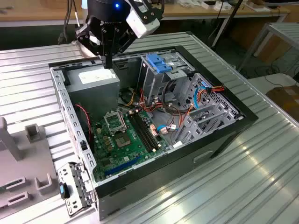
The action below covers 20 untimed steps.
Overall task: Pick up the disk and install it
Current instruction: 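Reach for the disk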
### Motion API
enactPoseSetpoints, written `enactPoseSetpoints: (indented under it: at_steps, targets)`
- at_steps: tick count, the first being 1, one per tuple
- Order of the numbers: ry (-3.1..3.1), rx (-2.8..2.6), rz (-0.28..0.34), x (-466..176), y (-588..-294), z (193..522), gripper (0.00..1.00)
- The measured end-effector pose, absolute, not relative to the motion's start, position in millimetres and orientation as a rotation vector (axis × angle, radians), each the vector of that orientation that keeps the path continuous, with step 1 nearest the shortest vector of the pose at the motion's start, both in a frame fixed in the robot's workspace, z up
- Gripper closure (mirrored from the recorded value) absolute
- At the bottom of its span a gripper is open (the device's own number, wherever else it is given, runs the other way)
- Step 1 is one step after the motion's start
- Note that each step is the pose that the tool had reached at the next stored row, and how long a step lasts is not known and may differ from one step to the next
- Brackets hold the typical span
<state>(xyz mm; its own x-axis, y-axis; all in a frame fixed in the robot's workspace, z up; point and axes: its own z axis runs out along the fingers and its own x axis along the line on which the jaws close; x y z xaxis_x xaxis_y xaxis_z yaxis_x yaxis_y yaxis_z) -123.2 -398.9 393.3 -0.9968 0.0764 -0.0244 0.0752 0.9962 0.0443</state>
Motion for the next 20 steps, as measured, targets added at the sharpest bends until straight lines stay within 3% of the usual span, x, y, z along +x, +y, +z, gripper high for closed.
enactPoseSetpoints:
  at_steps: [20]
  targets:
    - [3.112,0.118,0.068,-151,-399,393,0.89]
